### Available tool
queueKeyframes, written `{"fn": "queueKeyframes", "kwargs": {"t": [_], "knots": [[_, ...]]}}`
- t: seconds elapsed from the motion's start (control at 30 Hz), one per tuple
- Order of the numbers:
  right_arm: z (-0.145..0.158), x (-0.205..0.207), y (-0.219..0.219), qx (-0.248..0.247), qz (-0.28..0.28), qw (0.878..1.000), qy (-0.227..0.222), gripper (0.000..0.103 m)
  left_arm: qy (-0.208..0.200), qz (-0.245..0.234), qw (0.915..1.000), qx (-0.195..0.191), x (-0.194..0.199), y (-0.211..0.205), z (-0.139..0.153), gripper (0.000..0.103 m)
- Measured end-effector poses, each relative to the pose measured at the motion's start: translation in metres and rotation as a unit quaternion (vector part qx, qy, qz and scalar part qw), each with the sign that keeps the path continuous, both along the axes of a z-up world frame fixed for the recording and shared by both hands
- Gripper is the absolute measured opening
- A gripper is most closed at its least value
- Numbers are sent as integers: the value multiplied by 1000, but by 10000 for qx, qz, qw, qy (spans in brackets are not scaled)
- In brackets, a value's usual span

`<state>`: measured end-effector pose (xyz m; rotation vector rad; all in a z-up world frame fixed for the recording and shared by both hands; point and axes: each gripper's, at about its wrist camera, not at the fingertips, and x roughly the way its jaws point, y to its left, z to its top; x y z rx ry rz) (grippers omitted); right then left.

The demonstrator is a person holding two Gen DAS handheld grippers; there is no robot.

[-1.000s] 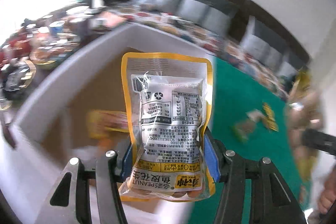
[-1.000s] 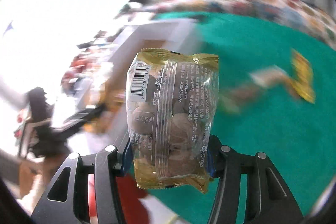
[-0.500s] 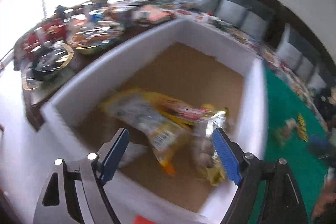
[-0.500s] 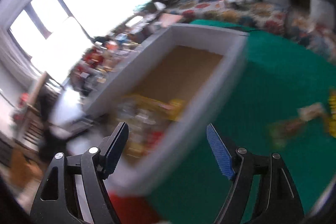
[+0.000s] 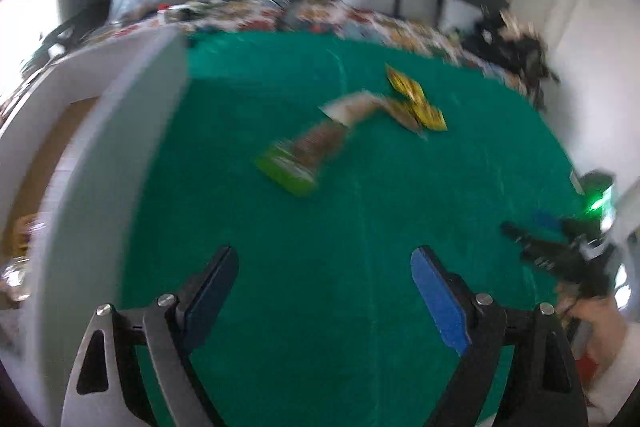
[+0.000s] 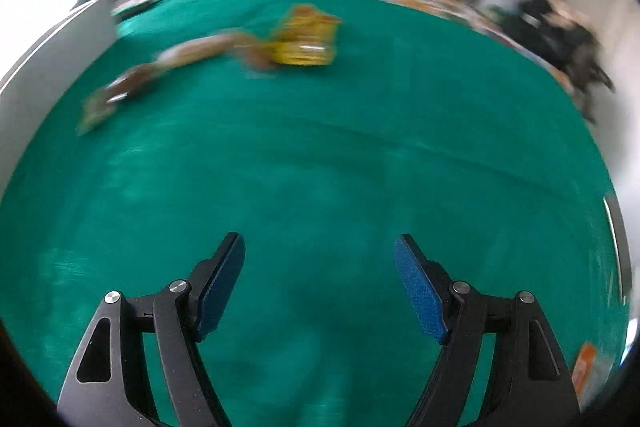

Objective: Organize snacks

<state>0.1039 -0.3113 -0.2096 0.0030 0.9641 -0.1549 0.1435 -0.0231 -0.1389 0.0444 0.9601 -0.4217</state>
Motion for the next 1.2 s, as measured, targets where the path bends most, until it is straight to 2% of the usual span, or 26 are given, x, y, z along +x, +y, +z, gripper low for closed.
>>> {"fn": "queueKeyframes", "kwargs": {"t": [0.13,0.37,0.47,0.6,1.2], "knots": [[-1,-19,-25,178,-274,9992,-232,80,-5,-301,9990,342,6,-51,-40,87],[-1,-28,-28,259,-267,9988,-334,83,8,-208,9981,586,17,-74,-74,87],[-8,-24,-33,271,-266,9988,-314,86,-298,-154,9976,598,13,-71,-76,91],[-9,-21,-33,249,-273,9989,-300,87,-254,-175,9976,612,17,-72,-80,102],[-9,-20,-32,231,-289,9989,-292,88,-250,-179,9975,632,18,-71,-80,103]]}}
